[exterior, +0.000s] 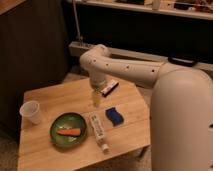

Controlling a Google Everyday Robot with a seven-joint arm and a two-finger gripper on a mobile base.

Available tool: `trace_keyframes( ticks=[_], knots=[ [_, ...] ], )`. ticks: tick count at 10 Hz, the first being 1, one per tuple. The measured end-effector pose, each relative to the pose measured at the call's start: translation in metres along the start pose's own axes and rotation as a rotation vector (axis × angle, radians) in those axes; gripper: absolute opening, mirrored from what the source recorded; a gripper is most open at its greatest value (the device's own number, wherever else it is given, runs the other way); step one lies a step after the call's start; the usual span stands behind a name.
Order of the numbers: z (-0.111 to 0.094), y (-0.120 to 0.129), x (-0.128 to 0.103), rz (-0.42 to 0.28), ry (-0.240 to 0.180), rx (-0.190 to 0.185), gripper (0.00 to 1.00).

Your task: Move the arm in a circular motion

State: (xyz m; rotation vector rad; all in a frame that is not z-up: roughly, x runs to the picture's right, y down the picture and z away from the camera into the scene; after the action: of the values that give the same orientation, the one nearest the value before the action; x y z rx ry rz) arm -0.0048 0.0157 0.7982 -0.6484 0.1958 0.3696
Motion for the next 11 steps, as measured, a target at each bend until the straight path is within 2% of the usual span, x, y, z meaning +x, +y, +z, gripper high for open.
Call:
trace_keyframes(
  ticks=[2, 3, 5, 7, 9, 10, 11],
  knots=[
    [0.007, -0.036, 0.024, 0.075, 0.014, 0.006, 0.80],
    [0.012, -0.054, 0.051, 0.129, 0.022, 0.005, 0.80],
    [0.018, -0.067, 0.106, 0.214, 0.032, -0.004, 0.80],
    [0.019, -0.066, 0.162, 0.293, 0.030, -0.009, 0.80],
    [0.015, -0.056, 0.203, 0.344, 0.029, -0.008, 0.80],
    [0.011, -0.039, 0.239, 0.387, 0.039, -0.008, 0.80],
    [0.010, -0.026, 0.252, 0.402, 0.047, -0.011, 0.80]
  ],
)
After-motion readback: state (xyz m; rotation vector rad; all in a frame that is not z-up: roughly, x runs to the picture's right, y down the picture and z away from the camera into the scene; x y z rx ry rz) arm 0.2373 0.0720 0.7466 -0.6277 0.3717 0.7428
